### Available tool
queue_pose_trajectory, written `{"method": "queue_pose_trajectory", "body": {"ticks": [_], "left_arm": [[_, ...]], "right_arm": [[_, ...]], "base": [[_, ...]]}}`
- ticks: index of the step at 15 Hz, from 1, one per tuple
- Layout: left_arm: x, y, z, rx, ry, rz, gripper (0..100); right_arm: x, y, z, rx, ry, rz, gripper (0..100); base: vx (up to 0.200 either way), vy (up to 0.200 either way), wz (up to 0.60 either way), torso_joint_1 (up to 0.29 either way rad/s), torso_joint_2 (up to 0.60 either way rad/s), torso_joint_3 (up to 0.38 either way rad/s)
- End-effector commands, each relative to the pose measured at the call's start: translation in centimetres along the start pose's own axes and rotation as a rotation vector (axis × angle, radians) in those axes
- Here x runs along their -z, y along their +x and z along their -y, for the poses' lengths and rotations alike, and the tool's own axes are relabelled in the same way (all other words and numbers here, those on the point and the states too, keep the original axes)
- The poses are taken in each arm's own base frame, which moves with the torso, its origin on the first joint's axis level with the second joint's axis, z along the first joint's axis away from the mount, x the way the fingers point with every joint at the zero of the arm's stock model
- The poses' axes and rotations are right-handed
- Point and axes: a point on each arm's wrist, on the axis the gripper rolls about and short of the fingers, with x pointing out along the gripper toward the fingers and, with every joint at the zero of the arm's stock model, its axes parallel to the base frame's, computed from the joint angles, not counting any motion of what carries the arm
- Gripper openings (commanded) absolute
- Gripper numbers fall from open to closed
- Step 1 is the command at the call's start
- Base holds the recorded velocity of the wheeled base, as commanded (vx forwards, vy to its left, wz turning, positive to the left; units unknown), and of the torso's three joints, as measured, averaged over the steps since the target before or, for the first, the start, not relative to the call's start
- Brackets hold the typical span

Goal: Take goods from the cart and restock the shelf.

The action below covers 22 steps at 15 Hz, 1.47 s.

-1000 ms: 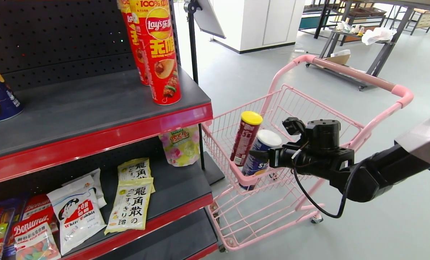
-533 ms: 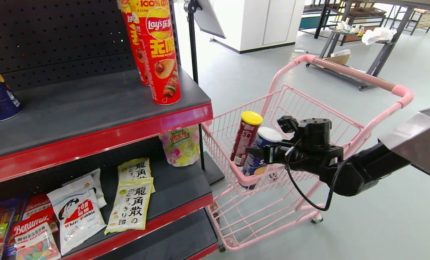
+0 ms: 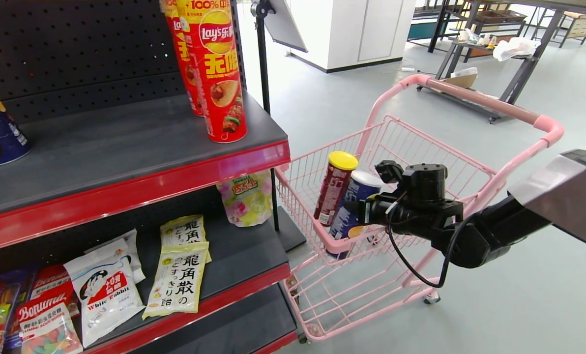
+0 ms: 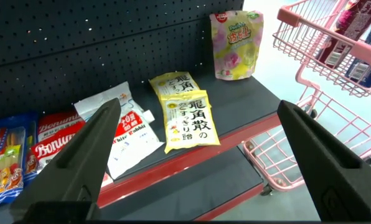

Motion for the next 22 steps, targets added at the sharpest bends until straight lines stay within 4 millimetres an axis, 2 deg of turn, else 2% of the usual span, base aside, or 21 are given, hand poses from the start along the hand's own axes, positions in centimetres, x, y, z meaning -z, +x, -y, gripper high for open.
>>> {"method": "queue_pose_trajectory", "body": {"ticks": [1, 5, 6, 8, 10, 11, 12, 13, 15, 17, 19, 22], "left_arm": [[0.0, 0.0, 0.0, -0.001, 0.000, -0.001, 100], [0.0, 0.0, 0.0, -0.001, 0.000, 0.000, 100], [0.0, 0.0, 0.0, -0.001, 0.000, -0.001, 100], [0.0, 0.0, 0.0, -0.001, 0.000, -0.001, 100], [0.0, 0.0, 0.0, 0.001, -0.002, -0.001, 100], [0.0, 0.0, 0.0, -0.001, -0.002, -0.001, 100], [0.0, 0.0, 0.0, -0.001, -0.002, -0.001, 100], [0.0, 0.0, 0.0, -0.001, -0.008, -0.001, 100], [0.0, 0.0, 0.0, 0.003, -0.005, -0.003, 100], [0.0, 0.0, 0.0, 0.003, -0.005, -0.004, 100], [0.0, 0.0, 0.0, 0.003, -0.003, -0.003, 100], [0.0, 0.0, 0.0, 0.003, -0.003, -0.003, 100]], "right_arm": [[-1.7, -1.2, -0.6, -0.007, -0.026, 0.057, 0], [-6.1, -4.8, -2.2, -0.024, -0.096, 0.196, 0], [-7.4, -6.4, -2.7, -0.030, -0.106, 0.237, 0], [-8.6, -8.2, -3.3, -0.035, -0.116, 0.273, 0], [-11.2, -12.5, -4.6, -0.036, -0.148, 0.326, 0], [-12.0, -14.7, -5.2, -0.024, -0.170, 0.343, 0], [-12.1, -15.9, -5.4, -0.005, -0.177, 0.341, 0], [-11.8, -20.5, -6.3, 0.115, -0.176, 0.289, 0], [-9.4, -26.2, -7.2, 0.137, -0.169, 0.145, 0], [-5.9, -29.6, -7.2, 0.151, -0.167, 0.102, 0], [-3.3, -31.5, -7.1, 0.156, -0.167, 0.096, 0], [-2.3, -31.9, -6.9, 0.161, -0.184, 0.084, 0]], "base": [[0.000, 0.000, 0.00, 0.000, 0.00, 0.000], [0.000, 0.000, 0.00, 0.000, 0.00, 0.000], [0.000, 0.000, 0.00, 0.000, 0.00, 0.000], [0.000, 0.000, 0.00, 0.000, 0.00, 0.000], [0.000, 0.000, 0.00, 0.000, 0.00, 0.000], [0.000, 0.000, 0.00, 0.000, 0.00, 0.000], [0.000, 0.000, 0.00, 0.000, 0.00, 0.000], [0.000, 0.000, 0.00, 0.000, 0.00, 0.000], [0.000, 0.000, 0.00, 0.000, 0.00, 0.000], [0.000, 0.000, 0.00, 0.000, 0.00, 0.000], [0.000, 0.000, 0.00, 0.000, 0.00, 0.000], [0.000, 0.000, 0.00, 0.000, 0.00, 0.000]]}}
